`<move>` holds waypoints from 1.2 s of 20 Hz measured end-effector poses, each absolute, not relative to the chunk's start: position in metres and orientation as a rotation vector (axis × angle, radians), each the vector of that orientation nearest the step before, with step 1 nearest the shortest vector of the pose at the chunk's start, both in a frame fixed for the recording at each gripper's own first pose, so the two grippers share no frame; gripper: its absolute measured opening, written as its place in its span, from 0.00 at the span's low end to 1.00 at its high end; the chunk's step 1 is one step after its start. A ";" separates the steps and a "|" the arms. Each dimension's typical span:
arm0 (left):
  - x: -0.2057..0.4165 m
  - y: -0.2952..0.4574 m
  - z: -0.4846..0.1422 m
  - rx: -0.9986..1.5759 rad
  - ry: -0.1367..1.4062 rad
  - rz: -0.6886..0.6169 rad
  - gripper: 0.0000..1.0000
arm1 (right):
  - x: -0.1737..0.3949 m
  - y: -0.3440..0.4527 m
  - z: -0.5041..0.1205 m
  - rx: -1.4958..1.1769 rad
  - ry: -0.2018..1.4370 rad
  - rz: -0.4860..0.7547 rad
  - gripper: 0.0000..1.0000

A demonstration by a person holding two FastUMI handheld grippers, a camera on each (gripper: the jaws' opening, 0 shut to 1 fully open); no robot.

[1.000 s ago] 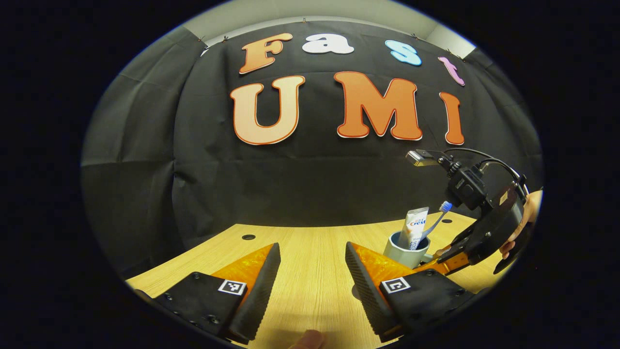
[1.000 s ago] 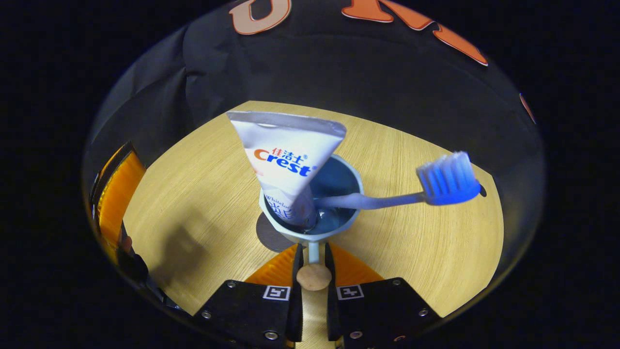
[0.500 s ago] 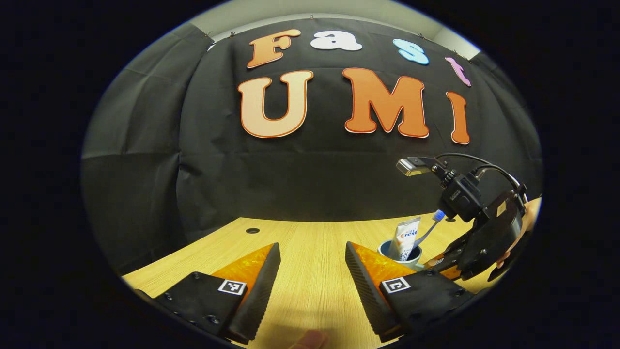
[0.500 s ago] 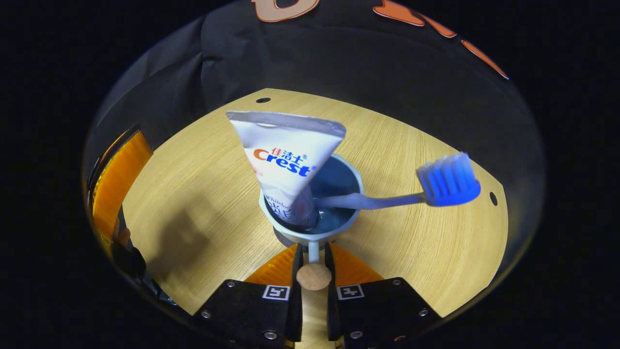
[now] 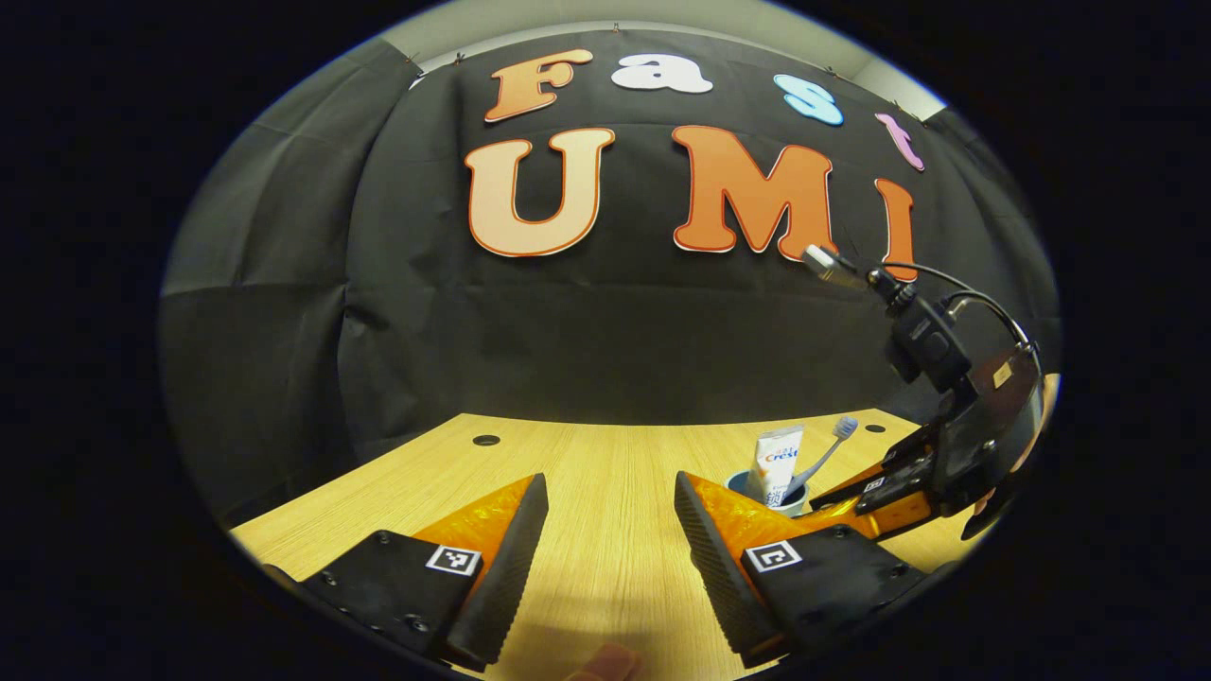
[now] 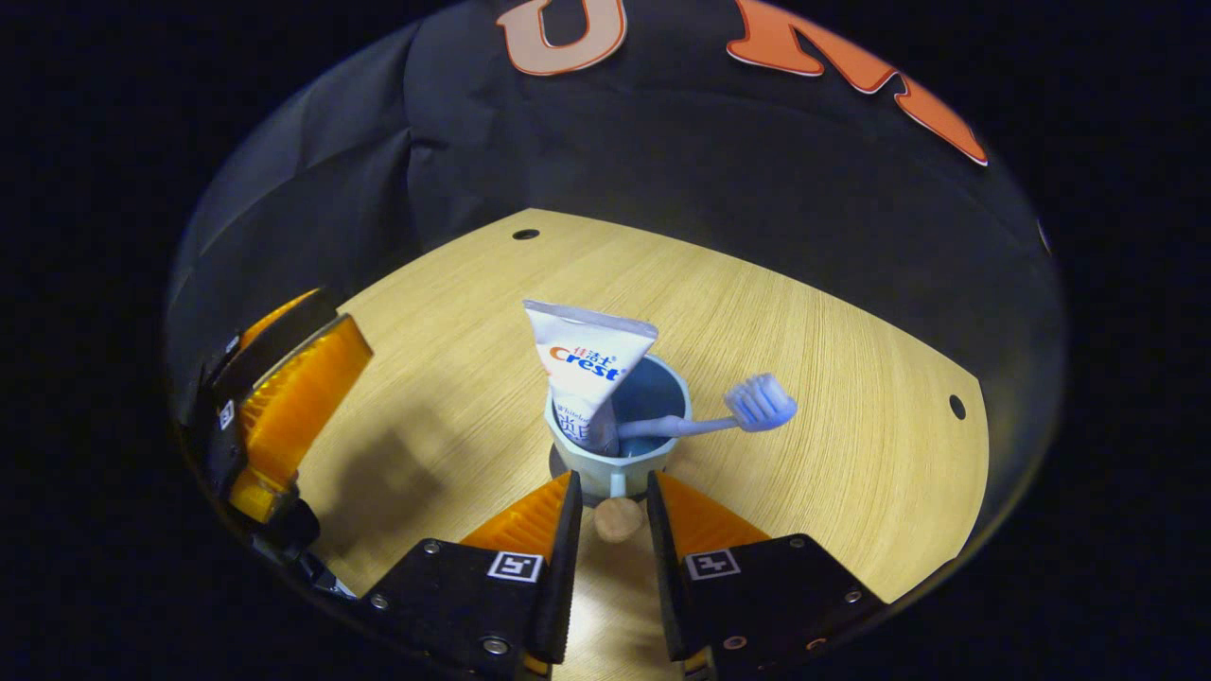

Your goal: Put the toothbrush and toothpaste on the desktop into the cup, then pick up the cup and place it on the coaster on the desktop.

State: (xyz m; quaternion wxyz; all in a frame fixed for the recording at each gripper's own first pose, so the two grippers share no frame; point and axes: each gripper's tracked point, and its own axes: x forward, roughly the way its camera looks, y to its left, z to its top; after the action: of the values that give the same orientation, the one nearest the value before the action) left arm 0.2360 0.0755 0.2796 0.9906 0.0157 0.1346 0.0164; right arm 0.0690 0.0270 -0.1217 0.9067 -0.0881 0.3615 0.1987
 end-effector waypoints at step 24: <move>0.235 0.038 0.341 -0.018 0.098 0.029 0.85 | 0.035 -0.062 -0.018 -0.191 0.064 0.220 0.73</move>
State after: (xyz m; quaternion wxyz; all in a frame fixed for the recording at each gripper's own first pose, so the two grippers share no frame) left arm 0.2354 0.0381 0.3411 0.9987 -0.0089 0.0488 0.0146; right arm 0.0352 -0.0619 -0.0184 0.9889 -0.0953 0.0318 0.1098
